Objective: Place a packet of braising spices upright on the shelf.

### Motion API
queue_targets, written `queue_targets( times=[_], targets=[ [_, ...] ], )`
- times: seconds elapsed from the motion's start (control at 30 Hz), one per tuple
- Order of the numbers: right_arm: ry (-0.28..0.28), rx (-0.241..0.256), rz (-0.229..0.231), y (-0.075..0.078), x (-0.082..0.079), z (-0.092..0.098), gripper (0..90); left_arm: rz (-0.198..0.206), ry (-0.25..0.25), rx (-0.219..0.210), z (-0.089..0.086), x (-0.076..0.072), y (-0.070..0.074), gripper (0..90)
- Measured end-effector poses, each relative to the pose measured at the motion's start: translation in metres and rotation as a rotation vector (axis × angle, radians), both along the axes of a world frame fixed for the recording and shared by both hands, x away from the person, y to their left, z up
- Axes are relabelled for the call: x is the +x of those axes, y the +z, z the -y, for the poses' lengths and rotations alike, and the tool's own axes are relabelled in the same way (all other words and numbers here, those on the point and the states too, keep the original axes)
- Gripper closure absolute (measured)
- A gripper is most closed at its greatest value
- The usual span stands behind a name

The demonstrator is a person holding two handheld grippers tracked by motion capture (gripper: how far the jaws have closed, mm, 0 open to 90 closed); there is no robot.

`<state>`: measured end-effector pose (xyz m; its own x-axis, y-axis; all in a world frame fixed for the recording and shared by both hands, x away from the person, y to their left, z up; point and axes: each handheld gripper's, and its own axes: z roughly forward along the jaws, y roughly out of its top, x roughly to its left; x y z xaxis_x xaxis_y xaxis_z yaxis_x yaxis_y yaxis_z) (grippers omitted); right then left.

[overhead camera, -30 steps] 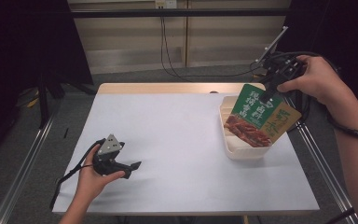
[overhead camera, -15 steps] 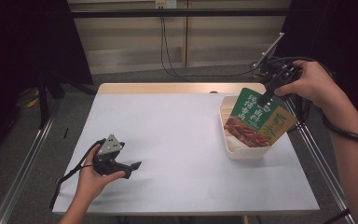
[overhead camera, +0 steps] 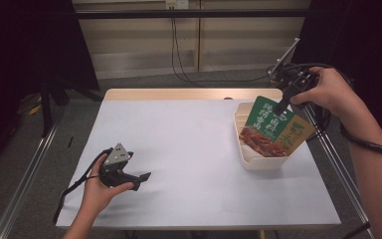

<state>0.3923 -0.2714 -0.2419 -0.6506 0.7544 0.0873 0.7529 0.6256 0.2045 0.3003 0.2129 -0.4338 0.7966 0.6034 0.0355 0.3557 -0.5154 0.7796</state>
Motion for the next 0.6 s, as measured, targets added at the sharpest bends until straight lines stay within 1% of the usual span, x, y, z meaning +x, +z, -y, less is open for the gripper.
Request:
queue_targets(
  times=[0.03, 0.2, 0.33, 0.4, 0.43, 0.57, 0.6],
  targets=[
    [-0.002, -0.007, 0.001, -0.0002, 0.0003, -0.0002, 90.0, -0.001, 0.004, -0.009, 0.0006, -0.0003, -0.0003, 6.9],
    [0.002, -0.006, 0.005, -0.0027, 0.0014, -0.0009, 90.0, 0.001, 0.007, -0.012, 0.0005, -0.0004, -0.0004, 6.9],
    [-0.001, -0.011, 0.005, -0.0036, 0.0018, -0.0014, 90.0, 0.004, 0.011, 0.001, 0.0003, -0.0003, -0.0002, 6.9],
    [0.004, -0.003, 0.005, -0.0040, 0.0021, -0.0021, 90.0, 0.005, 0.007, 0.010, -0.0001, -0.0001, 0.0001, 6.9],
    [0.002, -0.006, 0.001, -0.0041, 0.0023, -0.0030, 90.0, 0.001, 0.008, -0.007, 0.0003, 0.0000, -0.0004, 6.9],
    [0.007, -0.010, 0.011, -0.0045, 0.0032, -0.0035, 90.0, 0.001, 0.008, -0.008, 0.0003, -0.0001, -0.0002, 6.9],
    [0.003, -0.005, 0.008, -0.0049, 0.0030, -0.0039, 90.0, 0.001, 0.008, -0.008, 0.0003, -0.0001, -0.0002, 6.9]
  ],
)
